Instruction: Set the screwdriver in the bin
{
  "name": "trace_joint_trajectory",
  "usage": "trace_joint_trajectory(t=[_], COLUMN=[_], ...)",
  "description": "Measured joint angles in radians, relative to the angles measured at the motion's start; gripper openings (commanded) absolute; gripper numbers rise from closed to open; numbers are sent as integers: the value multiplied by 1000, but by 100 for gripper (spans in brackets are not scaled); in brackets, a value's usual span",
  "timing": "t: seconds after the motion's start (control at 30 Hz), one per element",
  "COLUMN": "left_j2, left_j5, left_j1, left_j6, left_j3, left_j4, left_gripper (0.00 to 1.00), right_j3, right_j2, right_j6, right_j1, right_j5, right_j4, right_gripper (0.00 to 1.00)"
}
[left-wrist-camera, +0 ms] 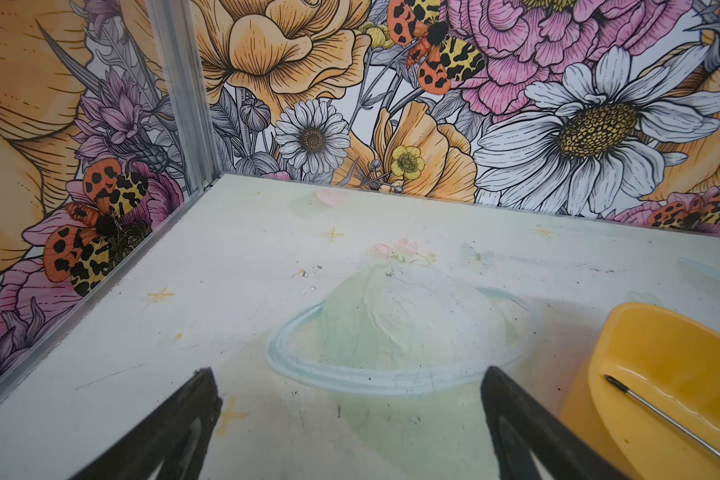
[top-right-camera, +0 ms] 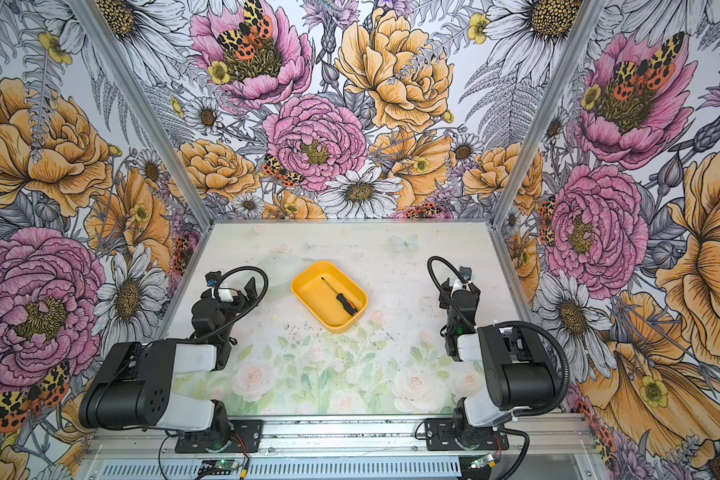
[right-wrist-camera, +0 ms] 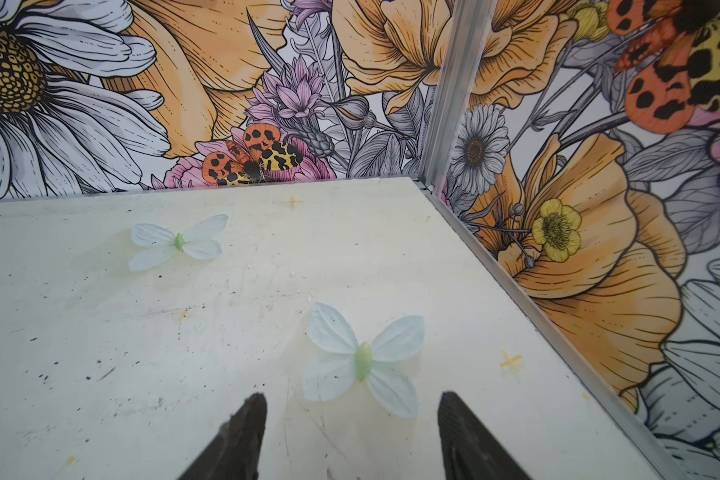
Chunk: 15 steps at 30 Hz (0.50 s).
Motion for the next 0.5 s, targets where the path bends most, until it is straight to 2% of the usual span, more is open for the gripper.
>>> trace_joint_trajectory(t=[0.2, 0.4, 0.43, 0.47, 0.5], left_j2=[86, 92, 92, 92, 92], left_j5=[4, 3, 3, 3, 3], left_j1=[0, -2, -3, -3, -3], left_j6=[10, 14, 15, 18, 18], left_j3=[18, 90, 98, 103, 105], left_j4=[42, -22, -25, -27, -32], left_gripper=[99, 99, 99, 99, 99], right_j3=[10, 10, 10, 10, 10], right_j2=[0, 0, 0, 0, 0], right_j6=[0, 1, 0, 4, 6], right_j1=[0, 0, 0, 0, 0], right_j5=[3, 3, 3, 3, 4], right_j4=[-10, -19, -19, -20, -20], right_gripper=[79, 83, 86, 99, 100])
